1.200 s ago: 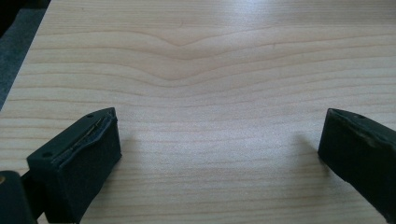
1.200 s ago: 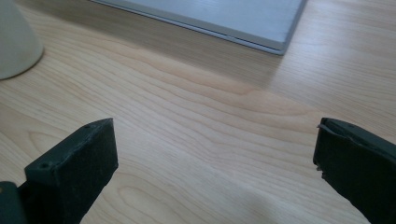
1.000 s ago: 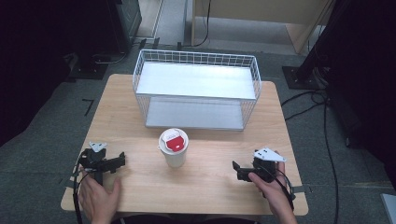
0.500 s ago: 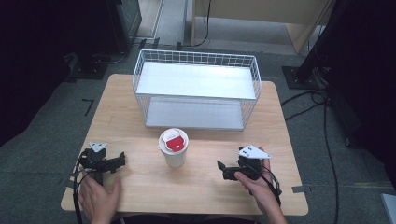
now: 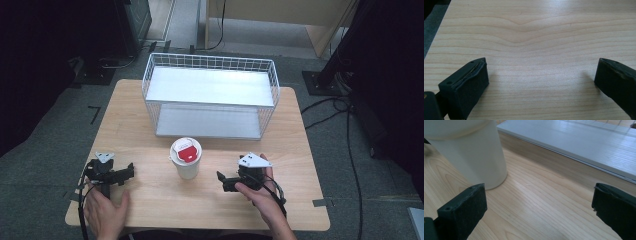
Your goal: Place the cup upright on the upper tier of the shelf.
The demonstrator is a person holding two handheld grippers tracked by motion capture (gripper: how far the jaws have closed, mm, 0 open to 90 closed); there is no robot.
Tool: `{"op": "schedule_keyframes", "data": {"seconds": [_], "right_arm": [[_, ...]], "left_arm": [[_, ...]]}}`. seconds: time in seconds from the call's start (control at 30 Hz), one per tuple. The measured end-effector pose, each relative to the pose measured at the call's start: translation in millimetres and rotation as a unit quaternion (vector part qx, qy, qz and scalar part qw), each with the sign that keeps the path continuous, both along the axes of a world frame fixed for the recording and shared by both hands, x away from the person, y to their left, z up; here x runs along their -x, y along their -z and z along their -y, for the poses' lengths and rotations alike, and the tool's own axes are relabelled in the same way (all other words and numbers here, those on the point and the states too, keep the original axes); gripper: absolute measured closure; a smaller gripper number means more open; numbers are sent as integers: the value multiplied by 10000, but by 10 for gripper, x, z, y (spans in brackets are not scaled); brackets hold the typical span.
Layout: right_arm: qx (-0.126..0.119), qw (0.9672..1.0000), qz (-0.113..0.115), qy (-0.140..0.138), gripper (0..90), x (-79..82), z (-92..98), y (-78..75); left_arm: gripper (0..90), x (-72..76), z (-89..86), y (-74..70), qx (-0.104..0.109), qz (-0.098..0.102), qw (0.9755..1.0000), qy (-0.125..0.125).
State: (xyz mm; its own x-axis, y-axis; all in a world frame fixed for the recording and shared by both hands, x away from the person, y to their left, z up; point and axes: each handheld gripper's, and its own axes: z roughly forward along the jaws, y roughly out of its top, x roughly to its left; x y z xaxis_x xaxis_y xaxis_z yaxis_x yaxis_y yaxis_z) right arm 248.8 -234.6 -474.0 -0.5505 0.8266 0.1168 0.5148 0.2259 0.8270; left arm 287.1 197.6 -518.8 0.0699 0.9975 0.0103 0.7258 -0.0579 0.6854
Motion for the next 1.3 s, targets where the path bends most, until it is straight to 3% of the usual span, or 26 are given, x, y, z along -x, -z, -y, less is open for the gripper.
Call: {"op": "schedule_keyframes", "data": {"seconds": [0.9,1.3], "right_arm": [[-280,9978,23,-594,0,-52,-649,121],[-474,9974,92,-537,16,-72,-888,154]], "left_arm": [[0,0,0,0,2,-1,10000,0],[0,0,0,0,1,0,10000,0]]}}
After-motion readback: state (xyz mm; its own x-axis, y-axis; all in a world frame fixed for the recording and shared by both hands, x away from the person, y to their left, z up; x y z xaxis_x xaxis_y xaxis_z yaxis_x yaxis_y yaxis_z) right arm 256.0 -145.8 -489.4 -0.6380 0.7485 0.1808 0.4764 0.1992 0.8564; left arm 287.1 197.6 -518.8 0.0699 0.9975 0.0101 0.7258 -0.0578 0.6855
